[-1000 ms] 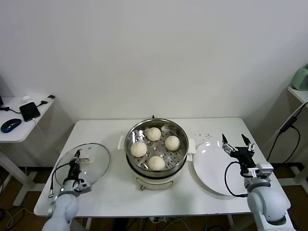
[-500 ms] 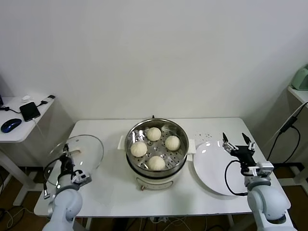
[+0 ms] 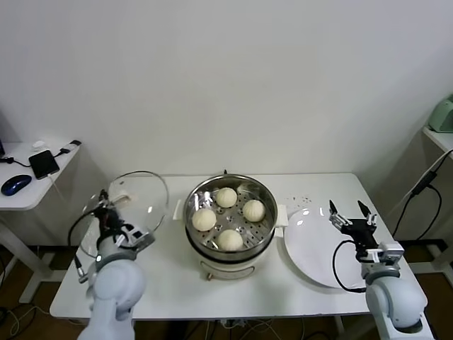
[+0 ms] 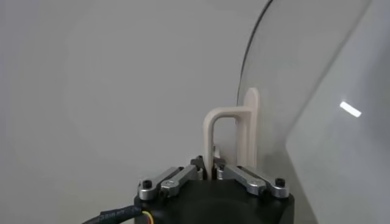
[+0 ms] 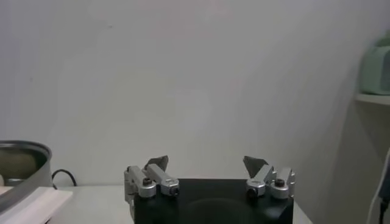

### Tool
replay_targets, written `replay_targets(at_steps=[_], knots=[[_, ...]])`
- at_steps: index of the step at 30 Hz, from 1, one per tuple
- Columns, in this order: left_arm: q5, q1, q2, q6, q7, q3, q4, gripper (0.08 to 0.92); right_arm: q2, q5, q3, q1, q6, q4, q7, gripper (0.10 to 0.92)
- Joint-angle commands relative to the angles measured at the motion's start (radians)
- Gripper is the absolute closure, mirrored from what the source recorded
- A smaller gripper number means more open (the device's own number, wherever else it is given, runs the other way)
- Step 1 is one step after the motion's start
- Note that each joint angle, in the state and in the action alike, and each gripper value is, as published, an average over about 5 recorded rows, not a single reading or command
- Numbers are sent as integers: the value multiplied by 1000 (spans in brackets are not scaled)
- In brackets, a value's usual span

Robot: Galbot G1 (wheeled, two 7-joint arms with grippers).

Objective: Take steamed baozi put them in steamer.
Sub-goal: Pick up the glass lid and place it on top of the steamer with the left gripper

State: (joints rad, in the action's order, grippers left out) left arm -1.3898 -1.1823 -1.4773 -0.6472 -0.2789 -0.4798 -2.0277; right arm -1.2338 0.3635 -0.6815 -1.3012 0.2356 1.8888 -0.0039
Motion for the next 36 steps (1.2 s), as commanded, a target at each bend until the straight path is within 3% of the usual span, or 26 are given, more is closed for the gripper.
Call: replay_targets(at_steps=[1, 9, 23, 36], knots=[[-90, 108, -99, -107, -142, 336, -69, 843, -6, -3, -5, -6, -4, -2, 2, 202], [-80, 205, -144, -95, -86, 503, 42, 843, -28, -15, -24, -21, -9, -4, 1, 202], [-200, 202, -174, -77, 103, 567, 248, 843, -34, -20, -25, -17, -15, -24, 0, 203], [-267, 188, -181, -71, 78, 559, 293, 843, -37, -20, -21, -11, -21, -32, -1, 203]])
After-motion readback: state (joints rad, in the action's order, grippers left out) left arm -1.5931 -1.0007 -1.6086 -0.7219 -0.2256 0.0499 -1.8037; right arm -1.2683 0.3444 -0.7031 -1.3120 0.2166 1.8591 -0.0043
